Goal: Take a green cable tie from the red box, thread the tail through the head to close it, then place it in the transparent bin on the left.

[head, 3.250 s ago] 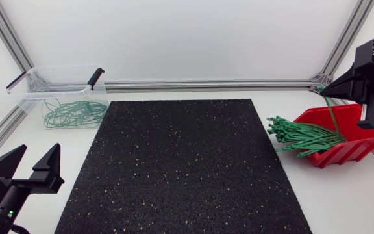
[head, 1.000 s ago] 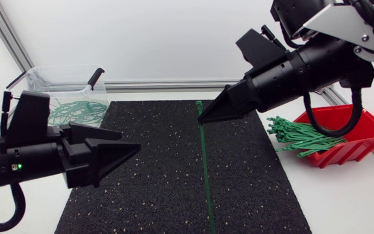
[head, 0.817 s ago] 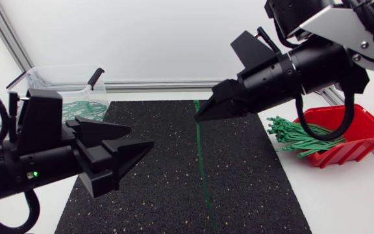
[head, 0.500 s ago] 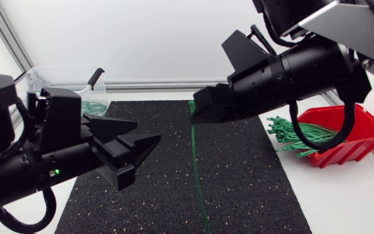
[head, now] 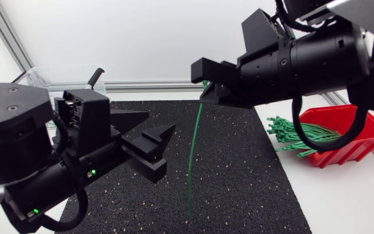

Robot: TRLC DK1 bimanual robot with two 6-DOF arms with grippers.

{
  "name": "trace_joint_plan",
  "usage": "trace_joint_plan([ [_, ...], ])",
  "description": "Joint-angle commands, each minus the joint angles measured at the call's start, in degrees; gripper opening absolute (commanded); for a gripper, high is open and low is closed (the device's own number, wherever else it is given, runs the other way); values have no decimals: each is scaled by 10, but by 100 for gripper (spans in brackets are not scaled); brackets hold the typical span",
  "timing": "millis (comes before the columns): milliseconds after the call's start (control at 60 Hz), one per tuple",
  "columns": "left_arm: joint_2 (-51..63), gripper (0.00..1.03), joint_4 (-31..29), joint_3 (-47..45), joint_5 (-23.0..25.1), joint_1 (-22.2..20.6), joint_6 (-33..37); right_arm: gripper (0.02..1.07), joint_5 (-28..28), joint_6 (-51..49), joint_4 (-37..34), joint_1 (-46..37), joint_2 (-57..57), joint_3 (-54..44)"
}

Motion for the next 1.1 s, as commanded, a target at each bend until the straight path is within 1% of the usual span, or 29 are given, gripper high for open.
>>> trace_joint_plan([
  [0, 15, 77, 30, -17, -21, -11, 23, 8, 23, 41, 10, 10, -7, 7],
  [50, 21, 77, 50, -22, -36, -18, 34, 8, 29, 50, 13, 12, -9, 7],
  [133, 36, 77, 110, -40, -60, -32, 59, 8, 50, 55, 23, 23, -13, 8],
  [267, 74, 77, 159, -50, -66, -39, 84, 8, 100, 55, 29, 45, -16, 6],
  [333, 98, 77, 193, -58, -66, -39, 100, 8, 145, 55, 48, 60, -17, -2],
  [450, 117, 77, 236, -63, -67, -40, 115, 8, 156, 57, 57, 62, -12, 0],
  [650, 141, 77, 296, -61, -84, -43, 131, 8, 175, 71, 61, 62, 14, 3],
  [783, 160, 77, 320, -53, -91, -47, 142, 8, 179, 75, 64, 63, 26, 1],
  [900, 190, 77, 359, -51, -94, -49, 153, 8, 186, 78, 68, 67, 39, 0],
  [1017, 209, 77, 375, -47, -94, -50, 157, 8, 195, 79, 77, 74, 46, -5],
  [1083, 222, 77, 390, -44, -102, -50, 161, 8, 202, 80, 85, 78, 46, -9],
])
